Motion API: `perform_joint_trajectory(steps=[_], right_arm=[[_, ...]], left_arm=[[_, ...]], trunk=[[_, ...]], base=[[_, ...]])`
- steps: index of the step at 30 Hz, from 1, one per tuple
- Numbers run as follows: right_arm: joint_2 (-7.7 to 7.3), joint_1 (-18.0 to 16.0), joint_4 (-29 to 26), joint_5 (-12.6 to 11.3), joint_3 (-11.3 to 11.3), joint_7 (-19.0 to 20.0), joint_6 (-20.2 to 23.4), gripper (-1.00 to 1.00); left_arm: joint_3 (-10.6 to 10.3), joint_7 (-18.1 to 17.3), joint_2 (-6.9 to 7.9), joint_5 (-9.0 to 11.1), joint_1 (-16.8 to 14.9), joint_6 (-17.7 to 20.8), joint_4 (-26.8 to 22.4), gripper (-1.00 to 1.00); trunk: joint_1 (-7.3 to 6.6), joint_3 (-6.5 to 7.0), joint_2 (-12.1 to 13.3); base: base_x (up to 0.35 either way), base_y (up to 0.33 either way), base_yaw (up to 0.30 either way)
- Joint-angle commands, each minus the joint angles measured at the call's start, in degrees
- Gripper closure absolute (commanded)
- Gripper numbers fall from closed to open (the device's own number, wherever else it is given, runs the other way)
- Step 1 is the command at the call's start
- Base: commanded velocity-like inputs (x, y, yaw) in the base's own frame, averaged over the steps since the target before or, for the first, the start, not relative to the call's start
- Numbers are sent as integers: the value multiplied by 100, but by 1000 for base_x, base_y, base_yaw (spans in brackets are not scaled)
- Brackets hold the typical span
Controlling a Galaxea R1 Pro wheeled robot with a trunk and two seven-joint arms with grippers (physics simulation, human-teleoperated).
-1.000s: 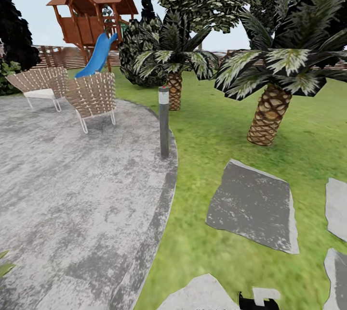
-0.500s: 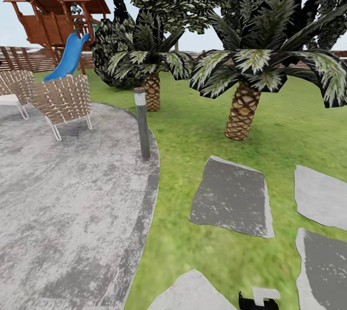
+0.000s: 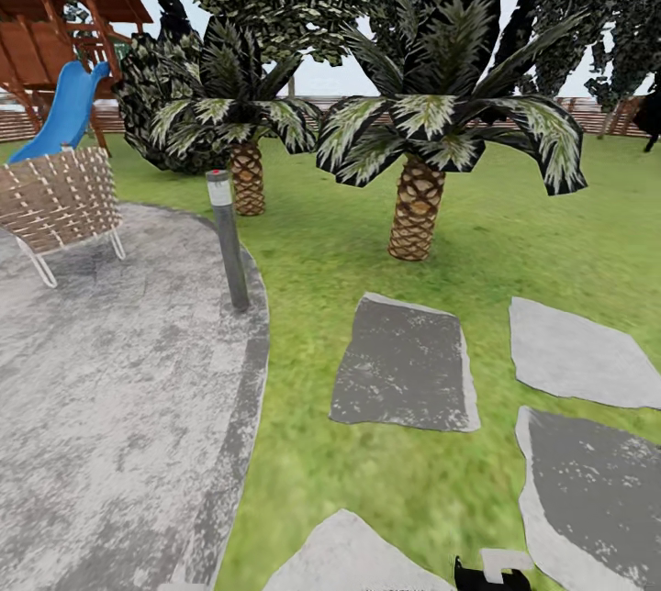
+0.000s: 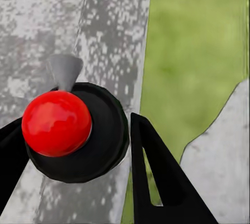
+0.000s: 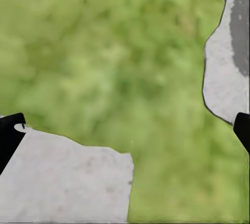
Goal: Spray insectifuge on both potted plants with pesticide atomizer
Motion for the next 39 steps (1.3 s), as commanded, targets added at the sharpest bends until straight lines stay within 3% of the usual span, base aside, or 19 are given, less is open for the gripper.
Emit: perform_joint_trajectory(steps=[1, 13, 21, 32, 39], right_arm=[[1, -4, 9, 60, -41, -21, -16, -100], [1, -4, 8, 60, -41, -21, -16, -100], [1, -5, 8, 60, -41, -21, -16, -100], [1, -4, 8, 60, -41, -21, -16, -100], [1, -4, 9, 60, -41, -21, -16, -100]], left_arm=[[-15, 15, 1, 11, -1, -20, 2, 100], [-15, 15, 1, 13, -1, -20, 1, 100], [-20, 11, -8, 3, -1, -18, 8, 100], [-24, 7, -10, -5, -1, -21, 1, 100], [-24, 11, -8, 4, -1, -24, 0, 100]], trunk=[[-1, -5, -2], [-1, -5, -2], [-1, -5, -2], [-1, -5, -2], [-1, -5, -2]], base=[[0, 0, -292], [-8, 12, -292], [-210, 176, -292], [-271, -121, -292], [-33, -10, -292]])
